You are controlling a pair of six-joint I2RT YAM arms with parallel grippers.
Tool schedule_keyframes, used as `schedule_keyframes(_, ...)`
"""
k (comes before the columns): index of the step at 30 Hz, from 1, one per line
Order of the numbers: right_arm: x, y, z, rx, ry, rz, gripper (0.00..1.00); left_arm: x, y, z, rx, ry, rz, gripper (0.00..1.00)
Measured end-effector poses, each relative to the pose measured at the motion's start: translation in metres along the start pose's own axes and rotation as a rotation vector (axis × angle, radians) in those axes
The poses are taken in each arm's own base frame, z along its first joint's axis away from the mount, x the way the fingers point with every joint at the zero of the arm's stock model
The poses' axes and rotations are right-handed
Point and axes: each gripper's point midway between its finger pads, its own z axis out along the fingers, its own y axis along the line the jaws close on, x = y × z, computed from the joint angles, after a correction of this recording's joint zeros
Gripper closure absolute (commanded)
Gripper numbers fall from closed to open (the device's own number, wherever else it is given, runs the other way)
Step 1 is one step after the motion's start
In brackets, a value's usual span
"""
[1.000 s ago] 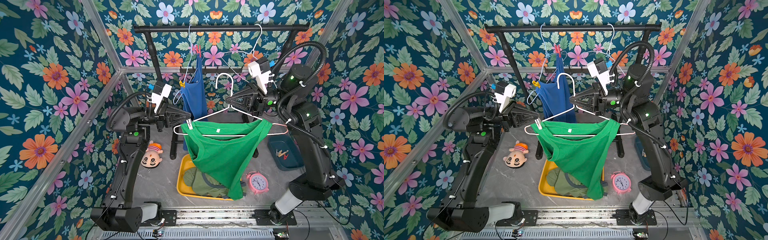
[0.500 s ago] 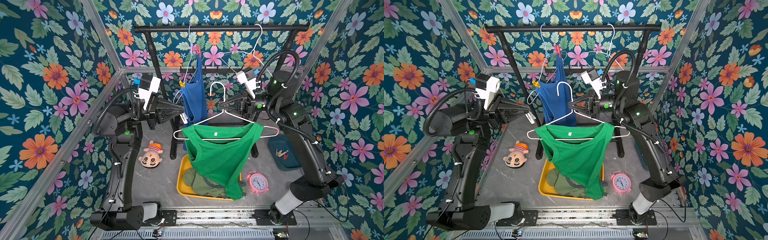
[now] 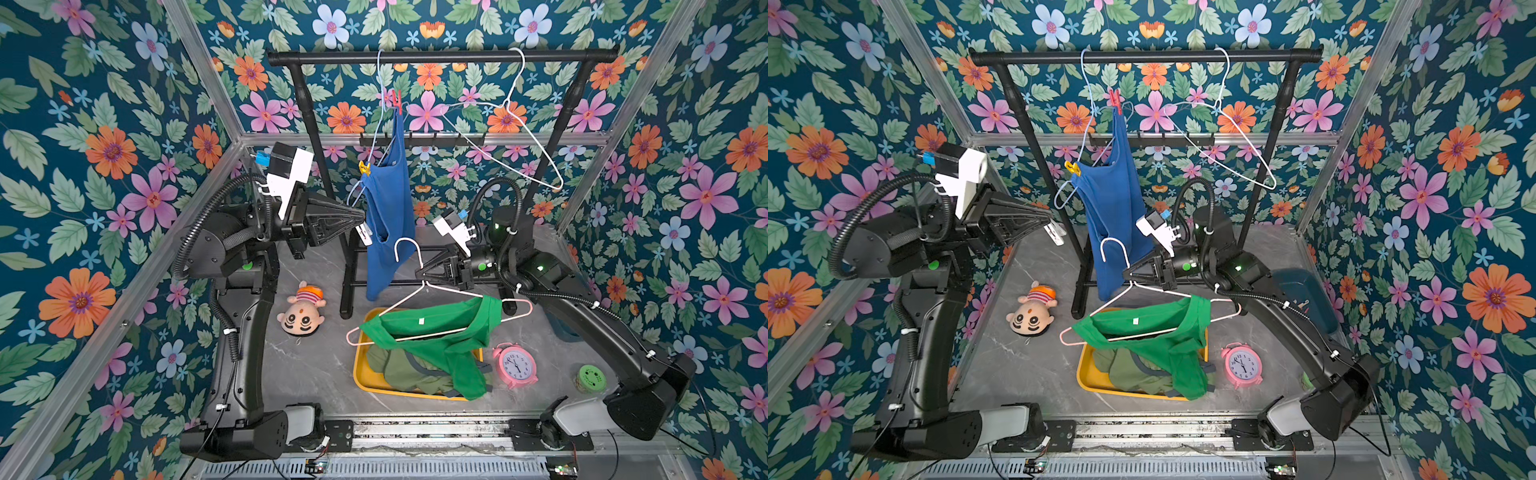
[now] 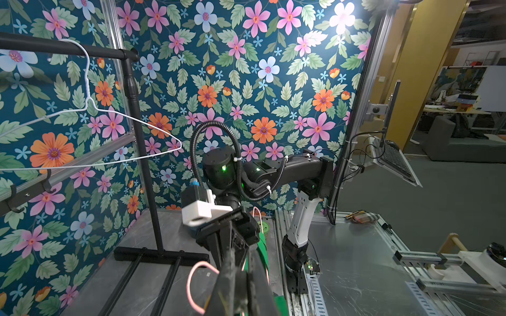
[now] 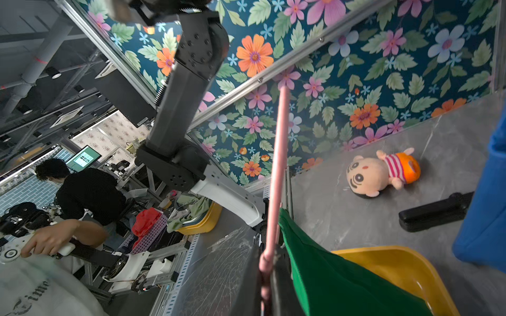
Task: Remove the clothespins securing tank tops to the hanger
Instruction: Place the hanger in the basket.
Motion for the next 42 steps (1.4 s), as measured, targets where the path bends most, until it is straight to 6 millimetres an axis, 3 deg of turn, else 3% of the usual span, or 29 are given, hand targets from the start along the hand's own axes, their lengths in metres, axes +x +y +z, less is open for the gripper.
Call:
schedule_keyframes(7,0.073,-0.066,0.026,0.098,0.057,0.188,1.00,0.008,0.008,0.000,-0.005,0.002,-0.042,1.00)
schedule_keyframes(13,0.106,-0.108,0.047,0.153,0.115,0.275,1.00,0.013,0.015,-0.001,-0.008,0.003,-0.055,1.00)
schedule_keyframes(17,0.121,-0.122,0.051,0.176,0.139,0.304,0.99,0.016,0.017,-0.001,-0.009,0.004,-0.066,1.00)
schedule_keyframes(21,0.134,-0.123,0.051,0.192,0.170,0.320,0.74,0.017,0.018,-0.001,-0.010,0.004,-0.069,1.00)
schedule_keyframes(24,0.145,-0.118,0.048,0.213,0.205,0.326,0.64,0.018,0.020,-0.001,-0.010,0.004,-0.072,1.00)
schedule_keyframes(28,0.141,-0.110,0.040,0.252,0.216,0.286,0.56,0.020,0.024,-0.001,-0.012,0.005,-0.083,1.00)
schedule_keyframes(35,0.116,-0.112,0.025,0.350,0.217,0.204,0.53,0.022,0.026,-0.001,-0.013,0.007,-0.092,1.00)
schedule_keyframes(39,0.070,-0.108,0.002,0.415,0.146,0.130,0.52,0.025,0.030,-0.001,-0.016,0.007,-0.116,1.00)
schedule_keyframes(42,0.027,-0.075,-0.009,0.404,0.075,0.034,0.51,0.029,0.032,-0.001,-0.018,0.009,-0.134,1.00)
